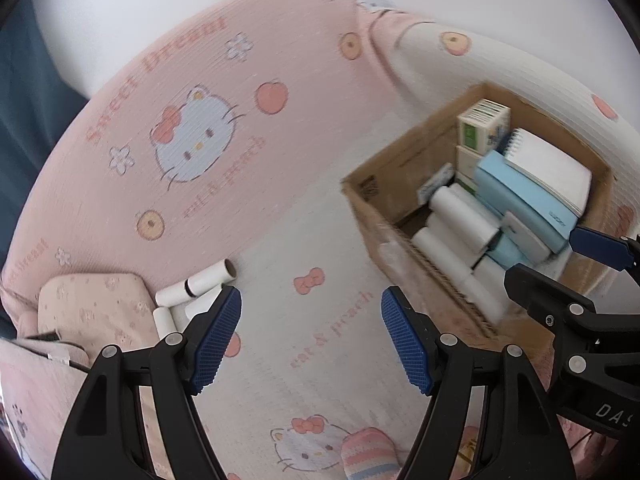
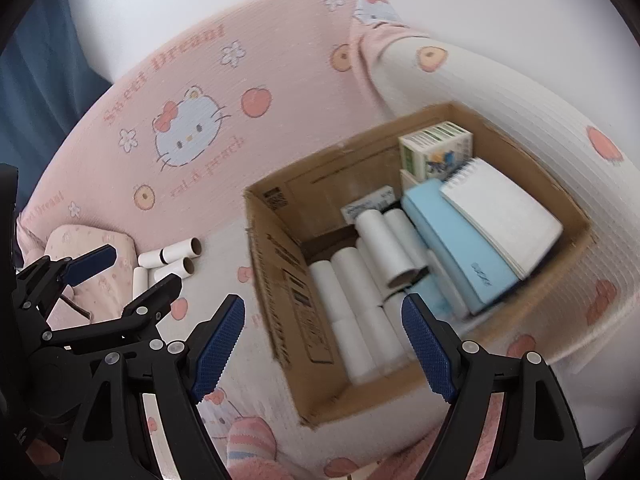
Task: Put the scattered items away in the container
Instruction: 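Move both tools from the box toward the white cardboard tubes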
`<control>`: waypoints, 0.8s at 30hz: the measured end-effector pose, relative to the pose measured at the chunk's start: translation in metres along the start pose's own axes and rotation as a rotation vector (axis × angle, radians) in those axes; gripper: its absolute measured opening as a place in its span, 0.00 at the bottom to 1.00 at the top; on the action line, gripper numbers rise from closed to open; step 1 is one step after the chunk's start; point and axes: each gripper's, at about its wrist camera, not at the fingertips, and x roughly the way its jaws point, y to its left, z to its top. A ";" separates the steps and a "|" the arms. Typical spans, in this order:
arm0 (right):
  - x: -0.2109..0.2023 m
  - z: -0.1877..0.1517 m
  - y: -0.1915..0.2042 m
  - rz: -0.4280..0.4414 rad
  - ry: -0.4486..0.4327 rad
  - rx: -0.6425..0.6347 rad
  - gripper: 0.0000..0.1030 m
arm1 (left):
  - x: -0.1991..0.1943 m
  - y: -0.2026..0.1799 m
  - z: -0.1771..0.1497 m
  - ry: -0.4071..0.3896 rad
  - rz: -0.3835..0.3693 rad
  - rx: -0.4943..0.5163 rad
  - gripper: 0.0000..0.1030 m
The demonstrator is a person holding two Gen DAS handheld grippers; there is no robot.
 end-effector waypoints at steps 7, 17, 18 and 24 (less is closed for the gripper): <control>0.023 0.015 0.035 0.022 0.028 -0.055 0.77 | 0.022 0.038 -0.003 0.026 -0.002 -0.063 0.74; 0.067 0.023 0.073 0.077 0.059 -0.104 0.77 | 0.066 0.085 -0.015 0.037 -0.046 -0.149 0.74; 0.075 0.023 0.074 0.085 0.066 -0.087 0.77 | 0.069 0.089 -0.017 0.030 -0.056 -0.157 0.74; 0.104 0.024 0.092 0.059 0.055 -0.115 0.84 | 0.097 0.112 -0.029 0.006 -0.073 -0.192 0.74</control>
